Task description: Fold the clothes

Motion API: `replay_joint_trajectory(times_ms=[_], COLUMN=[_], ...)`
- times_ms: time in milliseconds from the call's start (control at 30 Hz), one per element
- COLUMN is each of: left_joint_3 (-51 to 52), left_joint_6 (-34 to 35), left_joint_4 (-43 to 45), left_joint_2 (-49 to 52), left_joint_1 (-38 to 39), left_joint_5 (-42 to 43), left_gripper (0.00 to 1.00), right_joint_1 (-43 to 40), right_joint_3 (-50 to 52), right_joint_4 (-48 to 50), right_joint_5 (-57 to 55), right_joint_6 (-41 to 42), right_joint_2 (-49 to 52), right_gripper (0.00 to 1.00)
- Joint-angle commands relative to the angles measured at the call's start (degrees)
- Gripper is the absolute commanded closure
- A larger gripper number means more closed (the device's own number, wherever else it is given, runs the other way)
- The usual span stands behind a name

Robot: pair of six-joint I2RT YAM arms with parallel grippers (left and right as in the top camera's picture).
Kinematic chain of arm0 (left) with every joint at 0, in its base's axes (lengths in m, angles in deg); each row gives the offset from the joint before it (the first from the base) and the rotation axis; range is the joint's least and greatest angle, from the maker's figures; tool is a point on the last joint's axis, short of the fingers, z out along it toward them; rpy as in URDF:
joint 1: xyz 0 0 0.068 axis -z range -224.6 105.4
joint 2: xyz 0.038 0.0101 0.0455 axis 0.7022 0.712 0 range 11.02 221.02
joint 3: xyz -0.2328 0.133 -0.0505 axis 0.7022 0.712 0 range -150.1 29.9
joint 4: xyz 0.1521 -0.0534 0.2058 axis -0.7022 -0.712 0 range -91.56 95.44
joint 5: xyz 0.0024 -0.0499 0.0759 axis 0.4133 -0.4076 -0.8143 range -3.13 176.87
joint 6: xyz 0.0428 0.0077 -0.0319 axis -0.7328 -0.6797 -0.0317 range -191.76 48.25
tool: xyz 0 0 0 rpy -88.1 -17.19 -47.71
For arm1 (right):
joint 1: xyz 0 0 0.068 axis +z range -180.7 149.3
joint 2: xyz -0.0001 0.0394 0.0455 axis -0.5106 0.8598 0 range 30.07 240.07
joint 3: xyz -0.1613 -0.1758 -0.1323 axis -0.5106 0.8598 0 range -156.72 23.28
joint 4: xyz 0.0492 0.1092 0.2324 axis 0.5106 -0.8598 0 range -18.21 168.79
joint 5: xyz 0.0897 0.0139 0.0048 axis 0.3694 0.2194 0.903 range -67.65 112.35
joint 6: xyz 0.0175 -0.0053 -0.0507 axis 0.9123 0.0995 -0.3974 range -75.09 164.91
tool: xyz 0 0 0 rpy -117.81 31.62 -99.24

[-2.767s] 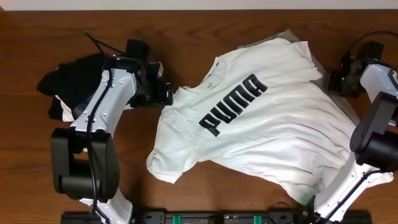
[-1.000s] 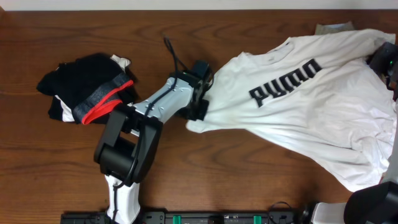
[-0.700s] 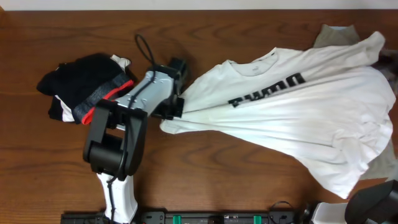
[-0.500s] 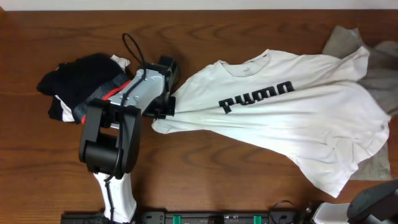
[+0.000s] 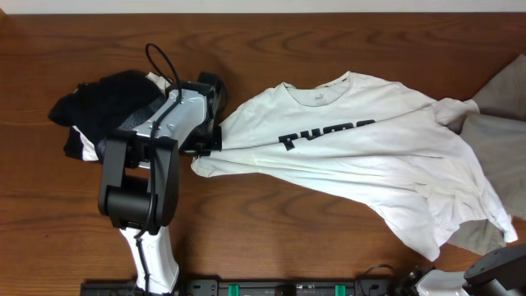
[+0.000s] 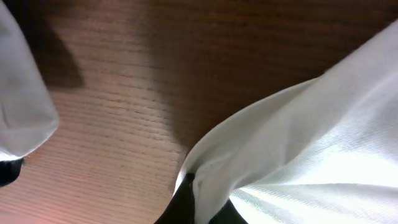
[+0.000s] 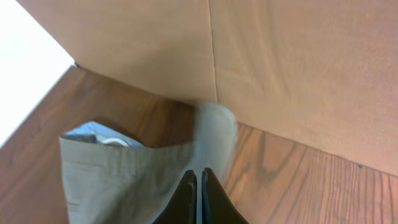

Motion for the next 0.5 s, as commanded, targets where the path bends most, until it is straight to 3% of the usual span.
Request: replay_joint_trajectory(times_ms=[0,133,200,267,367,467], left_joint_3=[0.8,0.8,0.8,0.8,0.8,0.8], left_joint_6=[2.2,2.1,1.7,1.8,1.8,1.8], left_joint_4=[-0.9,-1.2,-1.2,-1.2,-1.2,-1.2], left_joint_2=[-0.2,-0.2,-0.2,-0.2,-0.2,-0.2], left_joint_1=[-1.8,-2.8,-2.8,-2.8,-2.8,-2.8], left_joint_5=[-2.0,-2.0,-2.0,-2.0,-2.0,-1.9], left_gripper=[0.94,0.94,0.94,0.89,0.75,0.73], right_joint_1=[-1.1,-1.5,-1.2,-0.8,0.9,4.6], right_joint_3=[-2.9,-3.5,-3.5,-3.5,-3.4,-2.6], right_joint_4=[0.0,-1.9,-4.0,-7.0,-13.7,-21.2], right_joint_5=[0.1,4.8,8.3,13.7,21.9,23.7], right_joint_6=[2.4,2.9,2.9,2.8,2.8,0.5], right_joint_2=[0.0,0.0,0.0,0.0,0.0,0.0], right_gripper=[0.95,0.93,0.72,0.62,0.6,0.6])
